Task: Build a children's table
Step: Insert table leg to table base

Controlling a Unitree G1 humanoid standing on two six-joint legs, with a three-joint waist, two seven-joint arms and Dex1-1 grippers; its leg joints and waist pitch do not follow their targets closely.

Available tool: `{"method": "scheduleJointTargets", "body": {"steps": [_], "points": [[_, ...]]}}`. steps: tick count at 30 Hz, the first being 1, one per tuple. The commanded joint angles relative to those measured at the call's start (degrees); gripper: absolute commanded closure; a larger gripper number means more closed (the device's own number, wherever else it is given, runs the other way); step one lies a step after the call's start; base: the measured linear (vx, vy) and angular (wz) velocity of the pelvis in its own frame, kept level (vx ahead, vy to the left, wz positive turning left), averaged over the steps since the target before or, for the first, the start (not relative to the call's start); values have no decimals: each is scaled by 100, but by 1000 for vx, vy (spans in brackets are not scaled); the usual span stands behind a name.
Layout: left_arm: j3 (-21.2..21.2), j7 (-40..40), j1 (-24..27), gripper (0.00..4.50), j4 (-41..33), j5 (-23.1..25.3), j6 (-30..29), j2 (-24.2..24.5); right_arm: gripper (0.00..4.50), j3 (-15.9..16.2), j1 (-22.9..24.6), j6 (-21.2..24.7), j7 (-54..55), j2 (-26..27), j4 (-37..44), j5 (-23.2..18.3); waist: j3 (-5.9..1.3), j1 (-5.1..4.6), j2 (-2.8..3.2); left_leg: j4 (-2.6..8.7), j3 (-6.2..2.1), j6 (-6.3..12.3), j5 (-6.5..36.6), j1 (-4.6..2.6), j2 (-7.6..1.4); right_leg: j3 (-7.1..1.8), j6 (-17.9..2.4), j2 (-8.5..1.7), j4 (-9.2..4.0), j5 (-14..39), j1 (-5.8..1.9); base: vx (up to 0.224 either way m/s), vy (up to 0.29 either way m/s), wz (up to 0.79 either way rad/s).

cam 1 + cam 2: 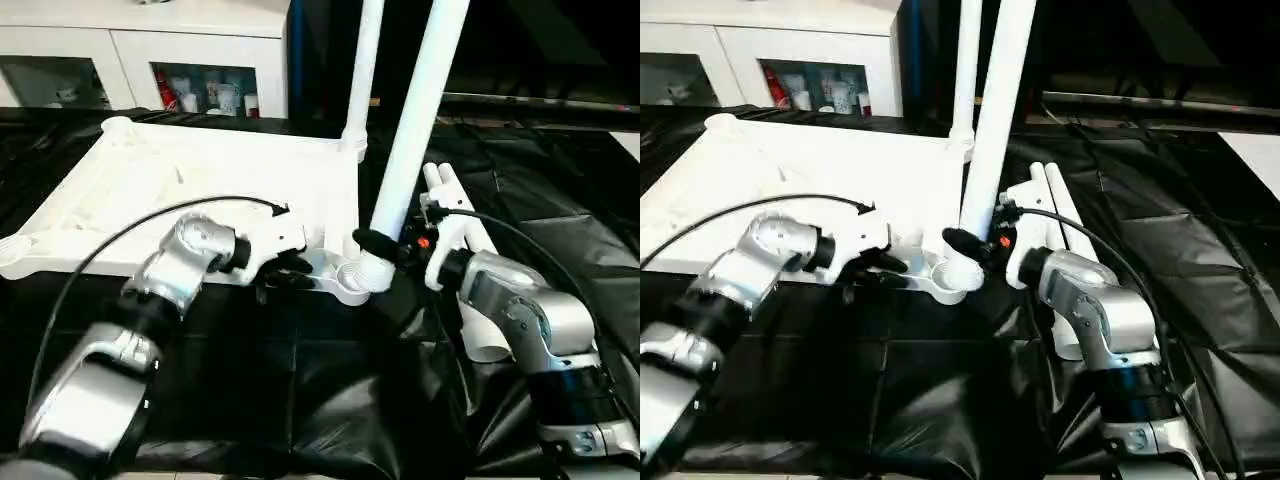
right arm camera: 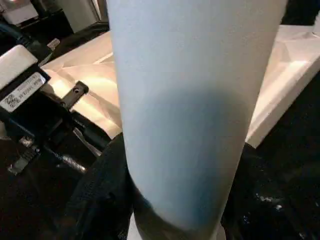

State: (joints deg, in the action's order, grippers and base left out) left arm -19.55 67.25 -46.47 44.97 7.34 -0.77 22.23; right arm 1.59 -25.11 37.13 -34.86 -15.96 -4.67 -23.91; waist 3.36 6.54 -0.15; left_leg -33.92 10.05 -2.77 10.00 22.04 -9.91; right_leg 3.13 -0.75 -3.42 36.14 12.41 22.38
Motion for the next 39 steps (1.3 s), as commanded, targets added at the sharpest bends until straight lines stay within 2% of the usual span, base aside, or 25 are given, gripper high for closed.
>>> {"method": "scheduleJointTargets", "body": {"steps": [1,3,9,16,18,19,21,22,24,25,26,28,29,32,33,34,35,36,37,38,39], "points": [[-57,-15,-108,303,135,68,116,2,260,-67,2,-49,-7,-51,173,26,-440,6,57,363,-127,-54,676,-133,-335,-301,-1368,-556,-352,-368,-321,0,0,0],[-10,-13,-153,303,265,42,91,-32,260,-62,21,-34,-8,-63,204,26,-443,4,73,358,-128,-30,645,-134,-337,-297,-1402,-550,-342,-454,-319,0,0,0],[-66,-8,-219,303,713,147,259,-21,260,-33,29,-34,-30,-80,219,30,-443,5,59,352,-125,14,669,-137,-334,-295,-1458,-555,-344,-449,-328,0,0,0],[-8,-131,-254,382,928,178,331,-28,260,9,14,-47,-71,-102,195,35,-447,9,36,346,-126,71,575,-129,-341,-295,-1485,-567,-328,-536,-333,0,0,0],[-22,-148,-249,383,968,210,339,-13,260,20,6,-51,-76,-103,184,41,-447,10,40,346,-127,87,560,-129,-344,-294,-1484,-570,-328,-534,-333,0,0,0],[6,-150,-244,401,982,181,306,-20,260,27,-3,-51,-70,-102,178,50,-446,9,25,348,-124,89,568,-130,-347,-294,-1484,-574,-327,-478,-334,0,0,0],[32,-149,-259,408,1033,157,307,-35,260,32,-9,-50,-65,-102,176,55,-447,-2,30,348,-126,95,542,-128,-347,-290,-1501,-570,-323,-521,-332,0,0,0],[58,-178,-266,412,1050,143,220,-39,260,43,-16,-60,-50,-97,157,74,-445,-4,49,345,-127,93,560,-130,-345,-292,-1507,-570,-325,-515,-328,0,0,0],[60,-262,-269,430,1039,189,-5,-19,260,62,-25,-99,10,-83,109,139,-442,-29,34,347,-128,89,571,-121,-340,-291,-1521,-571,-326,-514,-343,0,0,0],[93,-130,-29,430,657,98,-450,65,260,130,-29,-153,114,-32,61,249,-446,-50,44,350,-130,59,561,-124,-351,-289,-1543,-577,-304,-537,-342,0,0,0],[101,-92,35,434,560,72,-559,86,260,148,-30,-167,141,-19,50,277,-440,-57,42,353,-133,64,561,-126,-350,-287,-1555,-576,-317,-516,-332,0,0,0],[69,9,562,448,-253,50,-1102,277,260,248,-13,-166,251,49,28,380,-441,-104,34,366,-146,44,587,-111,-373,-289,-1589,-602,-299,-457,-362,0,0,0],[60,55,699,450,-471,45,-1213,331,260,264,-5,-166,268,63,34,391,-419,-148,36,375,-138,68,628,-102,-356,-283,-1553,-576,-336,-268,-342,0,0,0],[110,79,1230,450,-1339,-4,-1525,538,260,251,17,-203,325,128,56,381,-395,-164,38,375,-117,48,765,-126,-347,-304,-1512,-559,-379,62,-316,0,0,0],[145,71,1423,450,-1681,-46,-1639,595,260,221,24,-239,351,166,68,361,-384,-165,-26,396,-122,39,840,-131,-368,-302,-1477,-570,-386,273,-315,0,0,0],[155,67,1483,450,-1796,-60,-1685,613,260,211,27,-250,359,179,72,356,-370,-179,14,408,-123,19,871,-135,-372,-303,-1438,-561,-399,419,-289,0,0,0],[173,58,1607,450,-2044,-89,-1802,648,260,189,32,-276,373,206,80,349,-363,-176,7,405,-108,13,949,-155,-358,-303,-1402,-538,-430,557,-267,0,0,0],[210,57,1806,450,-2467,-172,-1907,680,260,160,26,-282,387,245,87,325,-368,-174,-47,410,-107,-2,982,-165,-373,-309,-1386,-549,-423,613,-276,0,0,0],[295,-62,2076,450,-3101,-299,-2142,667,260,146,14,-373,398,289,75,340,-366,-172,-34,424,-116,-12,953,-157,-386,-309,-1347,-554,-405,661,-271,0,0,0],[316,-103,2135,450,-3243,-319,-2189,657,260,148,8,-419,397,296,62,355,-367,-171,-20,427,-118,-20,943,-162,-394,-310,-1347,-554,-399,641,-266,0,0,0],[338,-165,2209,450,-3415,-334,-2225,640,260,162,-2,-499,392,301,33,390,-360,-154,-35,418,-102,3,928,-165,-376,-313,-1313,-541,-414,681,-246,0,0,0]]}}
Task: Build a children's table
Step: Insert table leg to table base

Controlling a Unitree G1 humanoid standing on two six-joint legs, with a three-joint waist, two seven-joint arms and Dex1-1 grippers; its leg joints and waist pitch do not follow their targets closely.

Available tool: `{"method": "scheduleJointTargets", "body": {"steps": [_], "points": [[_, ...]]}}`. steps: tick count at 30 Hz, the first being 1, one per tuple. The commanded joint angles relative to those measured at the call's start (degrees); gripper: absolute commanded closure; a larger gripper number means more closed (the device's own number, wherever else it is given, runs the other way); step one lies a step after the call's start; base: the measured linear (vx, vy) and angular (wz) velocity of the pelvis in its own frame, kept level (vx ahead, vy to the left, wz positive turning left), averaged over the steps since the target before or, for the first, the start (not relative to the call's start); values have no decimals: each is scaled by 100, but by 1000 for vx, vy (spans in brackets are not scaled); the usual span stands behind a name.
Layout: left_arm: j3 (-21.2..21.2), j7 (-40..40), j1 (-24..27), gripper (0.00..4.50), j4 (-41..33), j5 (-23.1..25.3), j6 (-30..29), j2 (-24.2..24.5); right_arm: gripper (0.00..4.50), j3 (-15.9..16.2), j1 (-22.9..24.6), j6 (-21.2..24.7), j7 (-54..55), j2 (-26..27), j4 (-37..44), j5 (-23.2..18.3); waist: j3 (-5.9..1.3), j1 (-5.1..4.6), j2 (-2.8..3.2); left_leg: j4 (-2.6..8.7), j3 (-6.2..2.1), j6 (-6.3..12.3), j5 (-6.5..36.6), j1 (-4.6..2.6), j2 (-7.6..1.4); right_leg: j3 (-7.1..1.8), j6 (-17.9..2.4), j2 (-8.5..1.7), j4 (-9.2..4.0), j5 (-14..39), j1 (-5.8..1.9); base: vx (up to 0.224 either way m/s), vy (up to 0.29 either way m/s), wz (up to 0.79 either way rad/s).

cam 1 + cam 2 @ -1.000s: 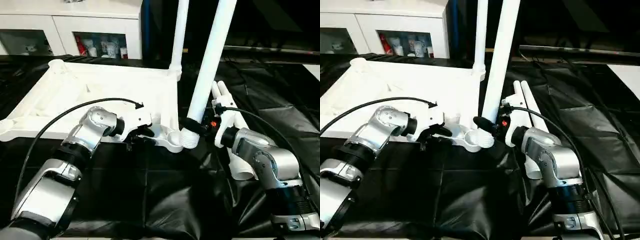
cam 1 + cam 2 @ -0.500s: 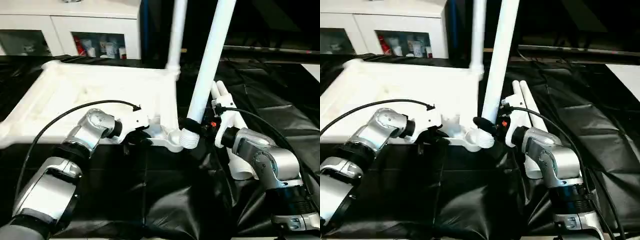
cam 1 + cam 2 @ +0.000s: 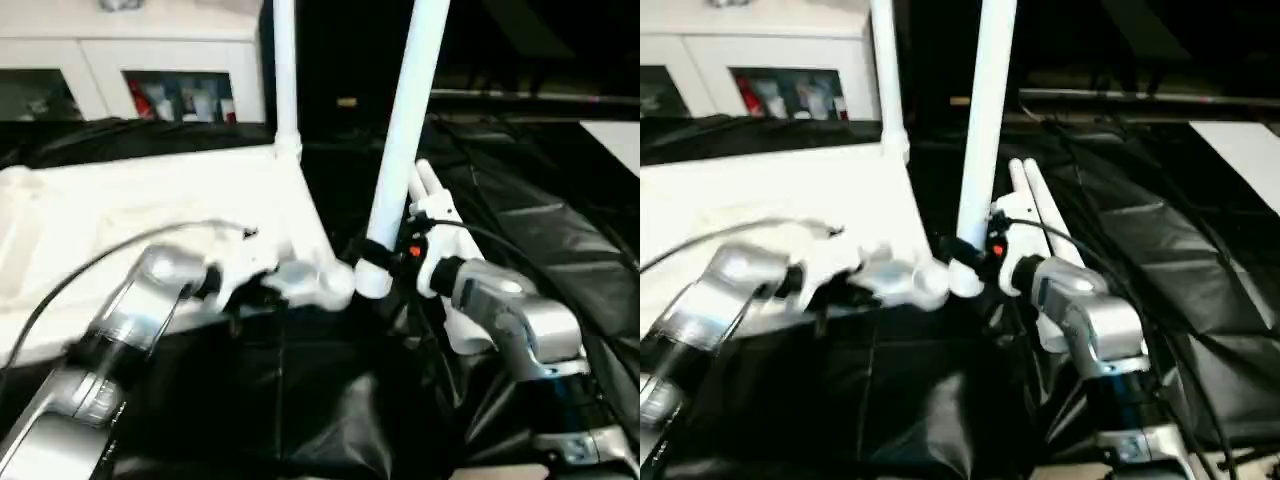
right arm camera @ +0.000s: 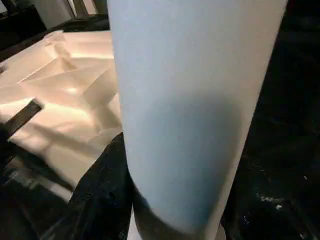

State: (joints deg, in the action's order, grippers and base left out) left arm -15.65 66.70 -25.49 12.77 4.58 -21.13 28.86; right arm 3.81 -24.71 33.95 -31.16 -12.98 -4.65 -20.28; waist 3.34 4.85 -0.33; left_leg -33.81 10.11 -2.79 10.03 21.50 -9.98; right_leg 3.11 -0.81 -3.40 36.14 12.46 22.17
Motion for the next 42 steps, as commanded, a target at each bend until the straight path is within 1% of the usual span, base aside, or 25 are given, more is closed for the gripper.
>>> {"method": "scheduleJointTargets", "body": {"steps": [1,2,3,4,6,7,8,9,11,13,14,17,21,22,23,24,26,27,30,31,32,34,35,38,42], "points": [[-22,-206,181,450,-328,-58,-155,-63,260,-19,-55,-322,27,-4,-35,120,-350,22,-9,411,-108,-7,952,-109,-370,-314,-1293,-546,-419,720,-220,0,0,0],[-6,-257,202,450,-355,-54,-121,-88,260,3,-61,-391,38,-9,-70,173,-344,39,-44,411,-101,-10,975,-104,-351,-315,-1233,-537,-437,832,-219,0,0,0],[30,-419,254,450,-361,-40,102,-159,260,114,-32,-862,-41,-36,-168,371,-345,50,-73,411,-93,-16,966,-113,-345,-319,-1183,-536,-451,887,-213,0,0,0],[45,-500,294,450,-400,-29,185,-185,260,173,-4,-1151,-110,-50,-207,465,-339,59,-63,409,-95,-46,996,-104,-342,-320,-1133,-539,-461,936,-204,0,0,0],[15,-753,303,450,-294,147,585,-208,260,302,36,-1302,-188,-127,-275,603,-341,59,-79,416,-108,-46,1016,-96,-342,-318,-1064,-532,-462,919,-217,0,0,0],[-28,-788,300,450,-245,208,754,-186,260,243,36,-1221,-177,-95,-299,538,-339,56,-82,420,-110,-25,1018,-101,-337,-323,-1029,-521,-464,908,-219,0,0,0],[-38,-795,307,450,-257,218,772,-177,260,226,36,-1204,-175,-85,-304,523,-346,60,-76,418,-111,-23,1018,-108,-340,-323,-1032,-527,-458,894,-216,0,0,0],[-20,-776,320,421,-291,164,667,-194,260,174,30,-1187,-157,-55,-316,483,-347,50,-82,419,-111,-23,996,-108,-341,-321,-1048,-521,-447,832,-217,0,0,0],[35,-665,347,392,-459,-20,333,-225,260,111,10,-1186,-141,-35,-348,444,-343,41,-87,419,-112,-23,984,-102,-337,-318,-1083,-515,-439,769,-215,0,0,0],[27,-549,353,383,-580,-114,140,-203,260,84,7,-1204,-153,-27,-367,423,-351,51,-86,411,-109,-17,909,-101,-334,-317,-1146,-524,-421,674,-223,0,0,0],[-24,-579,352,378,-594,-76,137,-165,260,76,14,-1313,-199,-12,-433,423,-353,46,-80,407,-108,-8,889,-100,-337,-316,-1166,-516,-419,593,-217,0,0,0],[-65,-592,269,376,-470,-9,173,-140,260,71,37,-1338,-242,3,-442,393,-356,37,-81,401,-107,20,844,-93,-325,-314,-1181,-504,-410,472,-233,0,0,0],[-110,-572,209,376,-392,33,224,-118,260,66,52,-1331,-252,19,-428,391,-357,41,-80,396,-106,39,817,-95,-326,-312,-1195,-505,-407,416,-237,0,0,0],[-138,-570,184,376,-361,62,259,-101,260,63,60,-1325,-253,26,-418,389,-355,40,-56,396,-105,22,874,-105,-324,-315,-1185,-498,-419,462,-226,0,0,0],[-157,-572,167,376,-353,53,214,-87,260,59,68,-1323,-256,33,-411,385,-361,42,-37,400,-115,-3,905,-103,-325,-313,-1182,-503,-407,478,-236,0,0,0],[-145,-590,142,376,-337,9,124,-96,260,53,75,-1327,-258,40,-408,378,-361,38,-46,402,-114,-10,907,-104,-326,-313,-1178,-499,-411,461,-236,0,0,0],[-90,-625,125,376,-324,-62,27,-147,260,55,87,-1334,-259,40,-401,372,-363,38,-37,400,-113,-45,932,-110,-326,-311,-1212,-500,-405,425,-235,0,0,0],[-90,-625,125,376,-324,-62,27,-147,260,55,87,-1334,-259,40,-401,372,-360,35,-45,402,-116,-46,936,-101,-325,-310,-1215,-500,-404,423,-242,0,0,0],[-49,-679,48,376,-230,-89,-14,-203,260,63,91,-1334,-267,41,-397,359,-367,44,-43,392,-109,-35,901,-111,-323,-313,-1241,-500,-402,349,-241,0,0,0],[-70,-697,-1,394,-124,-72,13,-206,260,58,84,-1324,-284,51,-395,354,-369,47,-39,393,-112,-34,888,-107,-326,-312,-1245,-505,-401,336,-247,0,0,0],[-71,-698,-2,394,-122,-72,14,-206,260,58,84,-1324,-284,52,-395,354,-369,47,-39,391,-112,-31,885,-108,-323,-312,-1244,-501,-401,326,-244,0,0,0],[-74,-724,-53,415,-3,-95,18,-231,260,44,68,-1290,-311,65,-387,336,-366,45,-45,393,-112,-36,923,-106,-316,-310,-1237,-503,-407,373,-249,0,0,0],[-67,-721,-60,415,10,-113,4,-240,260,41,65,-1281,-319,66,-386,327,-368,45,-44,393,-115,-40,936,-107,-321,-310,-1238,-510,-408,391,-252,0,0,0],[-122,-647,-84,446,33,-120,-11,-212,260,51,47,-1234,-382,50,-382,307,-367,45,-44,396,-117,-41,937,-107,-328,-311,-1235,-513,-410,424,-250,0,0,0],[-183,-595,-88,449,90,-78,20,-179,260,61,26,-1172,-458,18,-356,270,-378,42,-38,385,-117,-3,828,-99,-326,-309,-1261,-506,-390,244,-257,0,0,0]]}}
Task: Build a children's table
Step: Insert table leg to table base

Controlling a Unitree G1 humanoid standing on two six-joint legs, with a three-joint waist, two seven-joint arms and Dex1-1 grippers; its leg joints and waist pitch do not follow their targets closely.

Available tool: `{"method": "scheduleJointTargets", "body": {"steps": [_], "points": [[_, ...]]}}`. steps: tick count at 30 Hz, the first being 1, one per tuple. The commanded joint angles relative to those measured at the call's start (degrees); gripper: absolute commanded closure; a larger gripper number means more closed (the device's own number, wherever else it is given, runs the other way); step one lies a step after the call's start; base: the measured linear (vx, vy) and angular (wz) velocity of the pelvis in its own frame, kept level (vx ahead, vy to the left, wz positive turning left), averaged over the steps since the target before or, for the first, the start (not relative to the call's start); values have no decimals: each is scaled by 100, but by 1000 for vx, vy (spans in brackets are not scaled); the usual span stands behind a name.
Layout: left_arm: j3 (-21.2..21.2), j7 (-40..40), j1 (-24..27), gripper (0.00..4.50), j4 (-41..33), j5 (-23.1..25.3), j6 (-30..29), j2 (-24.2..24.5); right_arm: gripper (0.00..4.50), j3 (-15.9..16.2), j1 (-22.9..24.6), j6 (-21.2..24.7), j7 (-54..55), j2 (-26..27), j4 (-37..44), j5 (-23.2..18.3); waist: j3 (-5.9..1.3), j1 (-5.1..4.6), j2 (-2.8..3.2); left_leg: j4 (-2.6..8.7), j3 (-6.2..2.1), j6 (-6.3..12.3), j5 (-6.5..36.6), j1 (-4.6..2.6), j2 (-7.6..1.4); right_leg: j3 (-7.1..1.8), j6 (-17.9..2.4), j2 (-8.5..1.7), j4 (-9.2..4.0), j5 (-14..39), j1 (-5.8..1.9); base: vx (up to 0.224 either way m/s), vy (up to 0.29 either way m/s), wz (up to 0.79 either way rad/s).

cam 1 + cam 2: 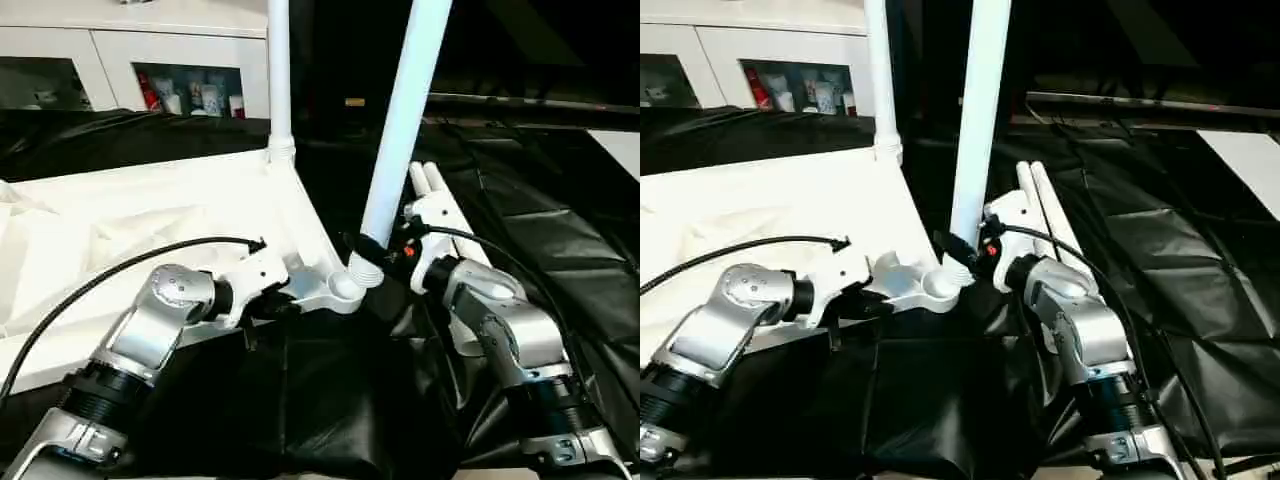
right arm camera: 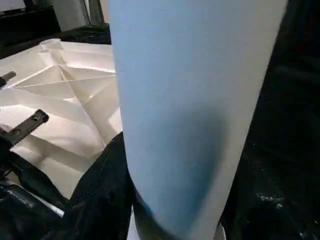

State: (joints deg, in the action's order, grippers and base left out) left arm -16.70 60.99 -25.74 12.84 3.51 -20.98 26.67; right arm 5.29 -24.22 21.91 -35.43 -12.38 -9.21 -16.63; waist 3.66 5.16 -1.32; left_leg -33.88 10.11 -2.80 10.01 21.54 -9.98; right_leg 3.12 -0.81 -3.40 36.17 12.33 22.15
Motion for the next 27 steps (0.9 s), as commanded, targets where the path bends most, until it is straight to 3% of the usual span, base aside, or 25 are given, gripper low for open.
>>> {"method": "scheduleJointTargets", "body": {"steps": [1,6,12,13,19,20,21,22,27], "points": [[-94,6,-77,449,135,13,10,42,260,-102,-50,134,-113,-55,119,-176,-408,7,57,392,-116,11,836,-107,-323,-307,-1280,-502,-391,232,-255,0,0,0],[-66,-29,-154,450,304,-28,178,-16,260,38,-141,472,-452,-158,66,-283,-401,18,58,393,-118,16,950,-108,-321,-307,-1285,-511,-418,403,-261,0,0,0],[-111,-13,-343,450,562,-5,345,-113,260,18,-547,132,-389,50,-885,-81,-382,19,88,413,-132,-162,1271,-139,-332,-313,-1241,-544,-473,1002,-228,0,0,0],[-133,-18,-396,450,640,-11,387,-139,260,15,-687,-18,-354,109,-1196,-10,-385,12,45,417,-130,-179,1296,-138,-333,-308,-1241,-546,-472,1060,-226,0,0,0],[-138,-11,-379,450,651,-20,461,-91,260,23,-996,-87,-392,323,-1711,-9,-395,33,42,416,-122,-113,1076,-130,-340,-306,-1266,-542,-429,766,-224,0,0,0],[-138,-11,-379,450,651,-20,461,-91,260,23,-996,-87,-392,323,-1711,-9,-396,29,-5,417,-118,-91,1050,-121,-339,-305,-1267,-545,-431,743,-236,0,0,0],[-134,-6,-379,450,654,-20,471,-82,260,51,-1035,-122,-430,335,-1791,15,-390,43,29,418,-120,-83,1033,-128,-341,-303,-1268,-550,-429,766,-226,0,0,0],[-127,3,-379,450,650,-21,479,-66,260,85,-1076,-104,-491,343,-1867,21,-386,33,-1,420,-116,-78,1060,-119,-340,-303,-1253,-547,-436,811,-230,0,0,0],[-118,26,-429,450,735,-6,553,13,260,241,-1261,-125,-798,232,-2140,150,-377,37,30,429,-124,-101,1151,-124,-342,-308,-1203,-558,-452,1047,-220,0,0,0]]}}
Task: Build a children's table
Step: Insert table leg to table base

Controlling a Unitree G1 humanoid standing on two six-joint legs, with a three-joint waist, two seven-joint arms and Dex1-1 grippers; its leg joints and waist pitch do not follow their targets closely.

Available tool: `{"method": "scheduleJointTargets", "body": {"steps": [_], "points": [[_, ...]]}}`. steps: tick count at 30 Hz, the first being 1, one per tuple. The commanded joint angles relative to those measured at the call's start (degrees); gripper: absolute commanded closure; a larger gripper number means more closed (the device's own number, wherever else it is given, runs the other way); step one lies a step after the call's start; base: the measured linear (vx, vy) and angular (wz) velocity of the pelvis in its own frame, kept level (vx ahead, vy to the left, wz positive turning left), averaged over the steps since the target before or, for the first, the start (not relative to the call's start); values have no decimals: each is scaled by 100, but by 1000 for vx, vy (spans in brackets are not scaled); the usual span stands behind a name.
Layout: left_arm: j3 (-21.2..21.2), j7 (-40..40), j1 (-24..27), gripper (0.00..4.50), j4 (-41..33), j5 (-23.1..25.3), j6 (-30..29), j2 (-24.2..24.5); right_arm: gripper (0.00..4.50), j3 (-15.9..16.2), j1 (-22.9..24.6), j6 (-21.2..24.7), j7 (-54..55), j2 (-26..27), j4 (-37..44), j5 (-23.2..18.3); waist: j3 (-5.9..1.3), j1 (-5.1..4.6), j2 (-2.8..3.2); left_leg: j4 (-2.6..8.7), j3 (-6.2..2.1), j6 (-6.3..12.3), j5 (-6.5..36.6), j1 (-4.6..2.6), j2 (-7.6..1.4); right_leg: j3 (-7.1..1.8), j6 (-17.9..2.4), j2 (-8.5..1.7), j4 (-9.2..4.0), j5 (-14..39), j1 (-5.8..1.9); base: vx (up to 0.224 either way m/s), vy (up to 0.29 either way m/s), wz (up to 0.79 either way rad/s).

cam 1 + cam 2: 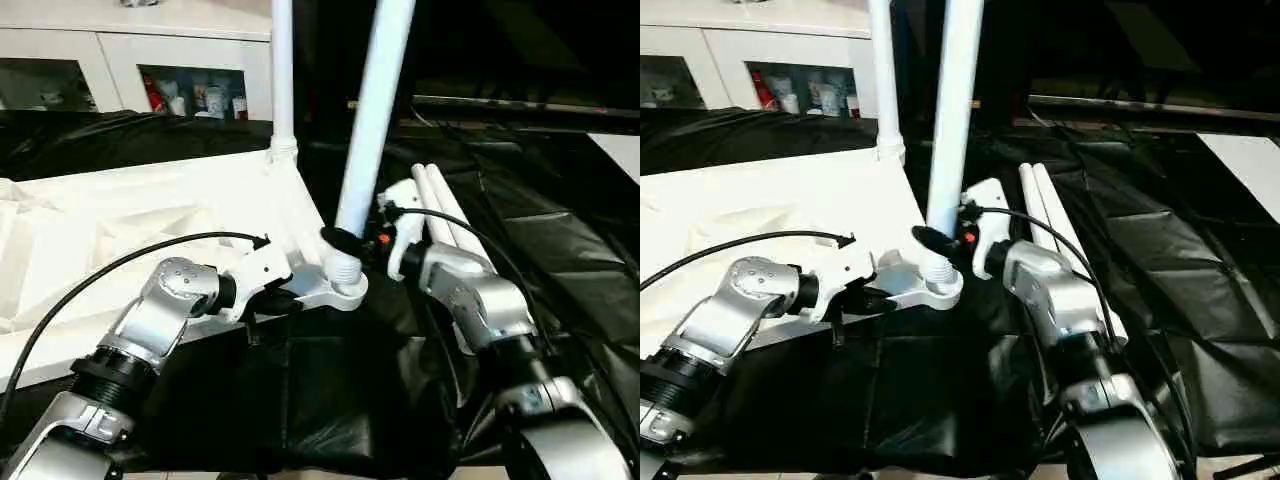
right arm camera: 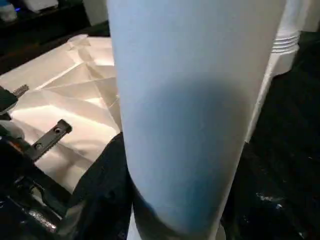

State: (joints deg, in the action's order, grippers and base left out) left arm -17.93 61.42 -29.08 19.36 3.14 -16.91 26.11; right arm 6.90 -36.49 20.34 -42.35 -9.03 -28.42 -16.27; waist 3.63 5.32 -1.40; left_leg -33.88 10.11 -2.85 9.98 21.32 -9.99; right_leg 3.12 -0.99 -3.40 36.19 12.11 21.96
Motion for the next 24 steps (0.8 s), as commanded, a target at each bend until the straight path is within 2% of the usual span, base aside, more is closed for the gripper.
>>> {"method": "scheduleJointTargets", "body": {"steps": [1,8,11,12,17,20,24], "points": [[-19,-16,-121,450,116,58,186,91,260,73,-107,72,-240,-194,-253,119,-383,15,29,422,-124,-94,1134,-100,-338,-308,-1188,-556,-451,1018,-211,0,0,0],[-83,-25,-217,450,251,102,273,38,260,103,-220,220,-488,-445,-212,144,-387,32,52,411,-119,-63,1060,-99,-330,-304,-1229,-542,-441,847,-221,0,0,0],[-98,-30,-228,450,280,116,292,24,260,123,-181,223,-535,-483,-160,176,-379,35,32,416,-123,-95,1182,-102,-336,-309,-1195,-556,-466,1103,-217,0,0,0],[-110,-35,-234,450,275,126,288,13,260,101,-130,377,-608,-496,7,84,-381,36,-6,416,-118,-83,1170,-102,-337,-307,-1187,-556,-469,1120,-218,0,0,0],[-175,12,-268,450,266,135,315,15,260,57,-27,682,-715,-526,405,-95,-380,56,17,418,-121,-32,1083,-105,-348,-308,-1184,-552,-460,1033,-205,0,0,0],[-195,24,-278,450,301,136,354,10,260,-15,-33,791,-690,-489,436,-187,-393,67,67,413,-121,-72,1084,-116,-348,-307,-1210,-546,-449,939,-193,0,0,0],[-211,43,-281,450,337,130,405,-11,260,-7,-49,738,-651,-475,403,-121,-390,68,62,418,-121,-125,1148,-117,-346,-306,-1226,-547,-454,906,-199,0,0,0]]}}
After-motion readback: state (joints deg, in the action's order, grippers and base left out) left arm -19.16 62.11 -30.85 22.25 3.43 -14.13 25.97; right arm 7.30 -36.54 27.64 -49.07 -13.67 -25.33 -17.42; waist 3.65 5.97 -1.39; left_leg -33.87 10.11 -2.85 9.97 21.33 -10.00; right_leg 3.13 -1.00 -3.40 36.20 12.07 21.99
